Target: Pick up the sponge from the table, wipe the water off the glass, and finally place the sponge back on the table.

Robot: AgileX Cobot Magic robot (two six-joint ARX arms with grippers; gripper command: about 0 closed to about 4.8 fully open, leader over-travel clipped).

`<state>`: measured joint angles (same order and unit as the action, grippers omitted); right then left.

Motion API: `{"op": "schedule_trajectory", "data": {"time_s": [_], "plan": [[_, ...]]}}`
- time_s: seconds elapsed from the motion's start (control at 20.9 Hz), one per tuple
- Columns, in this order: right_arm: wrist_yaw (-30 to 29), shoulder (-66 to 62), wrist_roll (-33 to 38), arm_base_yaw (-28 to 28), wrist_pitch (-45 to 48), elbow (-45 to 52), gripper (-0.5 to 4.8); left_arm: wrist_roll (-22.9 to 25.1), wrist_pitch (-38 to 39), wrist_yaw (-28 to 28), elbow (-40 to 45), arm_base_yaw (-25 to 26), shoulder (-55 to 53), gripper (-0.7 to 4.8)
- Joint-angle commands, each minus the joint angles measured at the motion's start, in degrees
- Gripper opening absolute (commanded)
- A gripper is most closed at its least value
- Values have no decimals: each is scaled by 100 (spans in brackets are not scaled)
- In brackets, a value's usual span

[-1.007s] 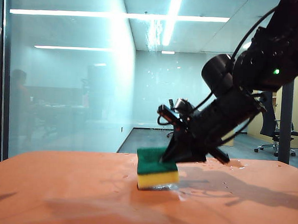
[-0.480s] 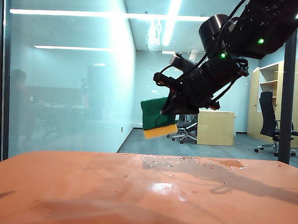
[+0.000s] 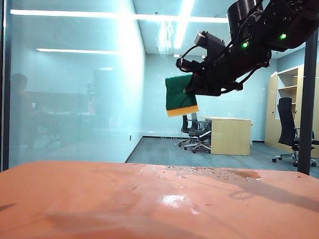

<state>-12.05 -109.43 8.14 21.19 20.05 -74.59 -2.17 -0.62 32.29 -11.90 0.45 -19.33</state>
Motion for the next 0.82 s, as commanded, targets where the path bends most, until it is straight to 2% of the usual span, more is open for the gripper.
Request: {"op": "schedule_trajectory", "data": {"time_s": [0.05,0.34,0.48,0.82], "plan": [[-59,-46,-142,-81,122,-326,-9,26,-72,-15,-24,-2,2,251],[-356,-472,-407,-245,101,-1123,-9,31,-76,-20,-22,0,2,250],[-485,-682,-560,-345,76,-1510,-9,273,-79,-13,-22,-2,2,251],[-763,-1150,-719,-496,-24,-2437,-9,282,-79,-15,-22,-2,2,251]]}}
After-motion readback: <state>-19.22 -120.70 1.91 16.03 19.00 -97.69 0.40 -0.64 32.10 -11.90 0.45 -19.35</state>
